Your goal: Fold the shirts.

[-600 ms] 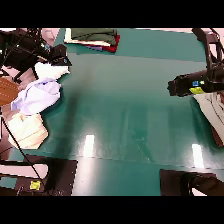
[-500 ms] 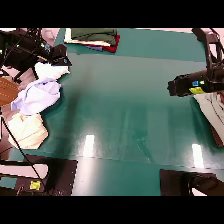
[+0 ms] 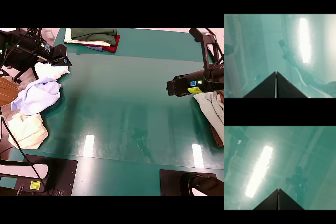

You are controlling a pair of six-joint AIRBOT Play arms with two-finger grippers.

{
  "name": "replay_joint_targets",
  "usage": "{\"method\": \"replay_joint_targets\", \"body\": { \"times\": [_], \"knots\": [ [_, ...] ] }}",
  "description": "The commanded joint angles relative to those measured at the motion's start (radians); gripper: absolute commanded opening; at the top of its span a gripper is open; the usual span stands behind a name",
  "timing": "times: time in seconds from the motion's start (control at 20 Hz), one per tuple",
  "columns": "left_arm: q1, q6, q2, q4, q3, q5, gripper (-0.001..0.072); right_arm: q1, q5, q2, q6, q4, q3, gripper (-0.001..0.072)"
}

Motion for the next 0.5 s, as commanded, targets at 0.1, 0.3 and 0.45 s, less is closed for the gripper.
{"method": "replay_joint_targets", "body": {
  "times": [0.1, 0.3, 0.45],
  "knots": [
    [0.000, 0.000, -0.001, 0.001, 0.000, 0.000, 0.0025, 0.000, 0.000, -0.001, 0.000, 0.001, 0.001, 0.0020],
    [0.000, 0.000, -0.001, 0.001, 0.000, 0.000, 0.0025, 0.000, 0.000, -0.001, 0.000, 0.001, 0.001, 0.0020],
    [0.000, 0.000, -0.001, 0.000, 0.000, 0.000, 0.0026, 0.000, 0.001, -0.001, -0.075, -0.002, 0.001, 0.0021]
  ]
}}
